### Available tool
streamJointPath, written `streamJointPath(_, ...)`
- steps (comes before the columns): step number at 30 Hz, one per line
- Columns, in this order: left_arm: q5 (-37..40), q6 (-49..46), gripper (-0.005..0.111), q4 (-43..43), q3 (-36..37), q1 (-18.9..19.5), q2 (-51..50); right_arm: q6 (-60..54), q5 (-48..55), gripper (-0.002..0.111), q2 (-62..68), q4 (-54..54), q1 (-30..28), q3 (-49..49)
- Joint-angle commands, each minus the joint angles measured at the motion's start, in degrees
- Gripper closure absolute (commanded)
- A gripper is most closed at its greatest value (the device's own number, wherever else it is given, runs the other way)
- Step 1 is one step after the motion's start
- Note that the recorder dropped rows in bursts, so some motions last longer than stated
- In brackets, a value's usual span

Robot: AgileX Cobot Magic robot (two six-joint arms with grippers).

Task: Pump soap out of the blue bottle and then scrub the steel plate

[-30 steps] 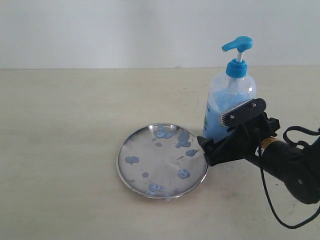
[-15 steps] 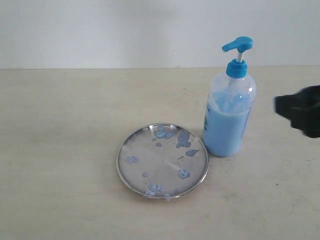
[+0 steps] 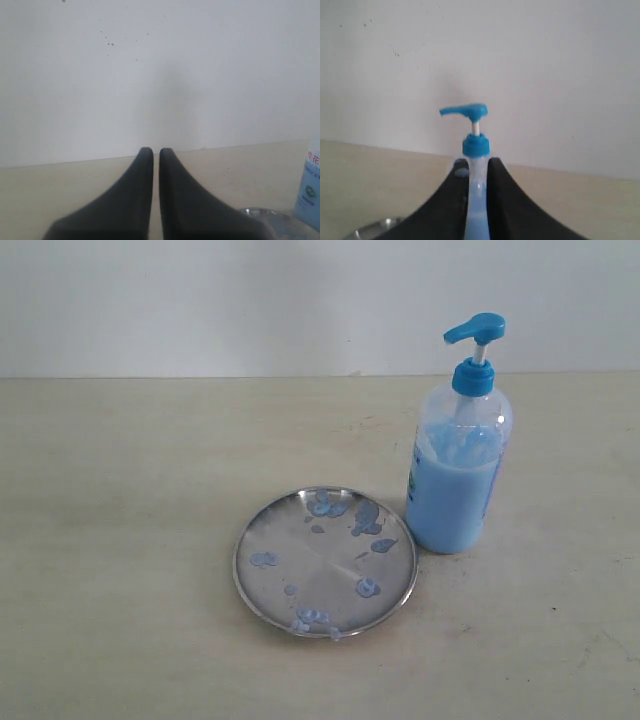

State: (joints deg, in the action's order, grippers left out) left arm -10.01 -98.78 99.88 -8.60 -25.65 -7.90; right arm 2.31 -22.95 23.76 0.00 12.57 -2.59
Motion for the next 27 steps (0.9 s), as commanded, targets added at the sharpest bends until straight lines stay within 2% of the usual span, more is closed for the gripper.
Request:
streamJointPath(1,-0.4,1.9,0.102,0.1,0.2,0.3,0.4,-0.6,5.6,0.106,2.8,2.7,0.0,2.6)
streamJointPath(9,-0.4,2.6,0.102,0.1,0.2,0.3,0.4,-2.3,9.0,0.106,5.5,4.6,0.0,2.6)
streamJointPath(14,-0.4,2.6,0.102,0.1,0.2,0.3,0.4,9.0,13.4,0.106,5.5,10.2,0.0,2.6)
streamJointPath(22,-0.8,2.8,0.102,0.1,1.0,0.3,0.4,9.2,13.2,0.106,5.5,10.2,0.0,2.6)
streamJointPath(27,-0.5,3.8,0.102,0.1,1.9,0.3,0.4,9.2,16.0,0.106,-5.1,10.2,-3.4,2.6)
